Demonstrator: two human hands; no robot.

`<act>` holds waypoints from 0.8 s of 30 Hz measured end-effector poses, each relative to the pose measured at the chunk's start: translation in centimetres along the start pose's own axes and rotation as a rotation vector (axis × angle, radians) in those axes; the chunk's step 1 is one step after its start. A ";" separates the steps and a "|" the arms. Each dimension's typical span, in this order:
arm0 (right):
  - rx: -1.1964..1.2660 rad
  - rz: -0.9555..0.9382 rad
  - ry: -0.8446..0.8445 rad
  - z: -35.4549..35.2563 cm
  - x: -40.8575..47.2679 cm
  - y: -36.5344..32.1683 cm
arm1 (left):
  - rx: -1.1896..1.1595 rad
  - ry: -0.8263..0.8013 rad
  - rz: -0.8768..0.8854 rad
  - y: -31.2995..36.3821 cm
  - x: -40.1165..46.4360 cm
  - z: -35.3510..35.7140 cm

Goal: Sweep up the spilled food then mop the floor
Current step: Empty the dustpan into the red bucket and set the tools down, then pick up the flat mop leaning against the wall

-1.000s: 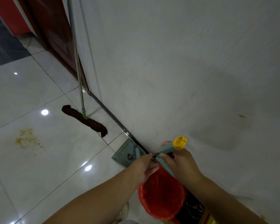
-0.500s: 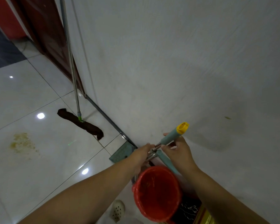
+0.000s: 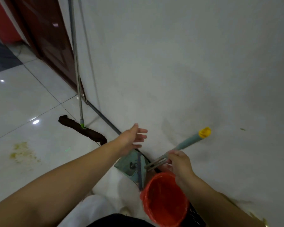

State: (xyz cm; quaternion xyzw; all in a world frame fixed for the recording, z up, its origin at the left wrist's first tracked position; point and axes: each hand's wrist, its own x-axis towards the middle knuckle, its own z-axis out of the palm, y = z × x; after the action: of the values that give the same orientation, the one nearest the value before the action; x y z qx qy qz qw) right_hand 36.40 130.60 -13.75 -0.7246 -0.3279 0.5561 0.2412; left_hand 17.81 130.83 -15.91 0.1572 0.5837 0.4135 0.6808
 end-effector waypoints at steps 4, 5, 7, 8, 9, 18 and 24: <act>-0.042 -0.022 -0.102 8.0 -0.6 -2.9 | -0.083 0.101 0.015 3.7 -0.5 -7.9; -0.036 -0.042 -0.142 10.1 -0.8 -4.0 | -0.104 0.130 0.025 4.6 -0.7 -10.0; -0.034 -0.084 -0.203 14.5 -1.4 -6.2 | -0.149 0.191 0.045 6.3 -1.1 -14.1; -0.048 -0.108 -0.225 16.6 -1.6 -7.2 | -0.168 0.222 0.051 7.1 -1.2 -16.1; -0.067 -0.135 -0.248 18.7 -1.8 -8.1 | -0.186 0.251 0.057 7.7 -1.3 -18.1; -0.320 -0.432 -0.435 33.7 -3.0 -16.3 | -0.416 0.454 0.034 11.7 0.0 -30.7; -0.571 -0.731 -0.533 41.0 -0.6 -23.7 | -0.575 0.503 0.043 14.9 2.3 -34.1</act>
State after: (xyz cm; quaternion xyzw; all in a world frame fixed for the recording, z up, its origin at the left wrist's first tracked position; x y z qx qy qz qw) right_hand -8.10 145.44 -7.28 -0.4336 -0.7471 0.4892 0.1206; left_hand -19.40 132.45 -16.21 -0.1342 0.5893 0.6003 0.5238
